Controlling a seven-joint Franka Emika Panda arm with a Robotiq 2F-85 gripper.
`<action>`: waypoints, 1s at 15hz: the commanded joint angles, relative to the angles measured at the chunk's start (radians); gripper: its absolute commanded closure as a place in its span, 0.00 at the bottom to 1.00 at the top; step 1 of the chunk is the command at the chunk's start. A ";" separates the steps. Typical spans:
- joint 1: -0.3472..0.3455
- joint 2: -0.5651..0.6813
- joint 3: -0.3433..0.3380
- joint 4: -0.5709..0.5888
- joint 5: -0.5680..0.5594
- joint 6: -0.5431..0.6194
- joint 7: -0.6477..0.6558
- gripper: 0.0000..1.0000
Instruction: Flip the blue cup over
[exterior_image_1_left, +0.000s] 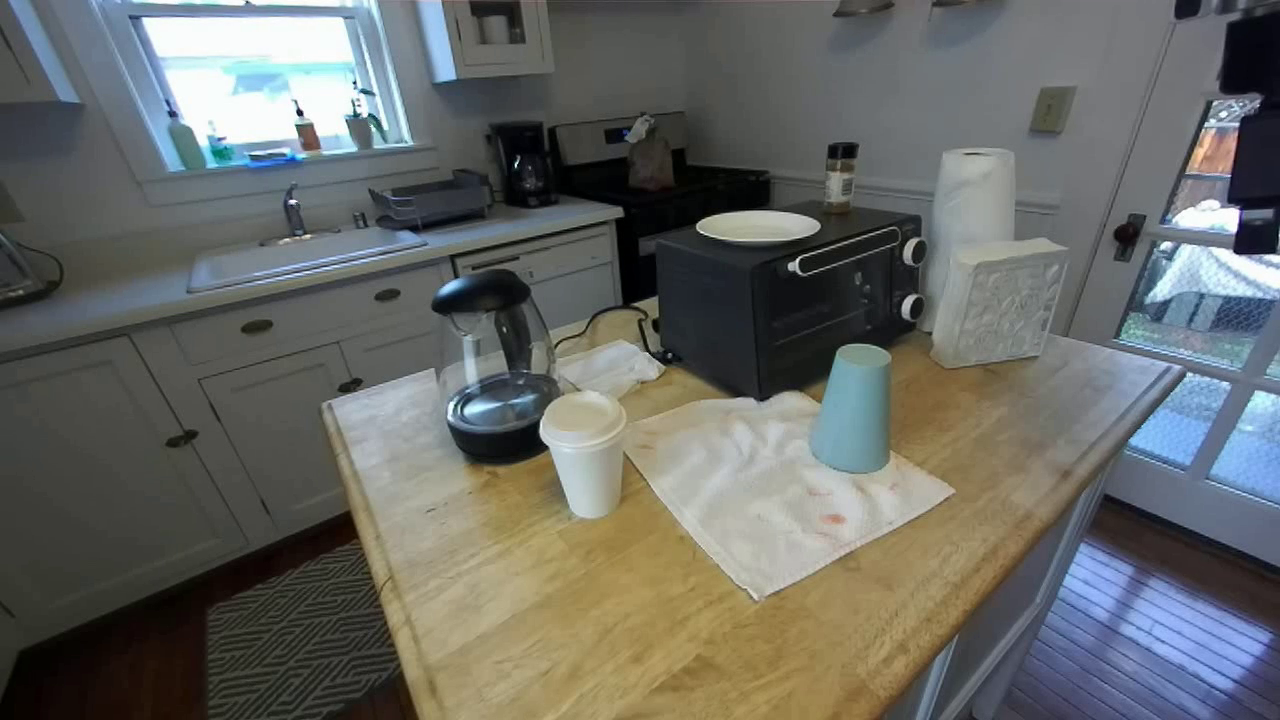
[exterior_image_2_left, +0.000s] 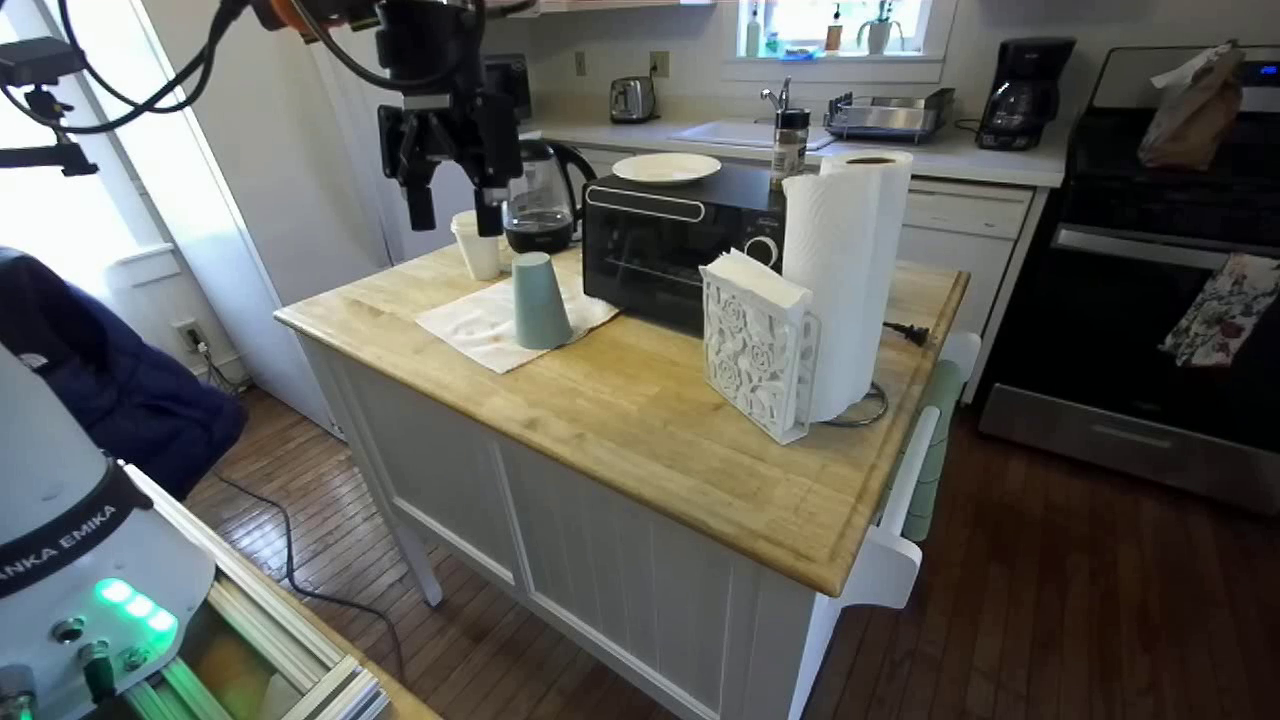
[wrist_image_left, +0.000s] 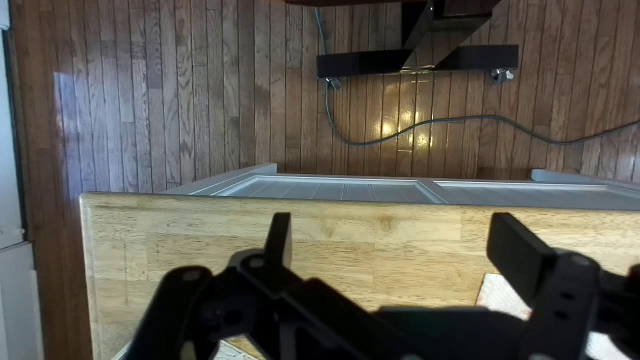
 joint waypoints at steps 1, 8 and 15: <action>0.024 0.014 0.007 -0.003 0.048 0.020 0.045 0.00; 0.061 0.084 0.106 -0.016 0.187 0.144 0.360 0.00; 0.071 0.209 0.187 0.009 0.222 0.340 0.639 0.00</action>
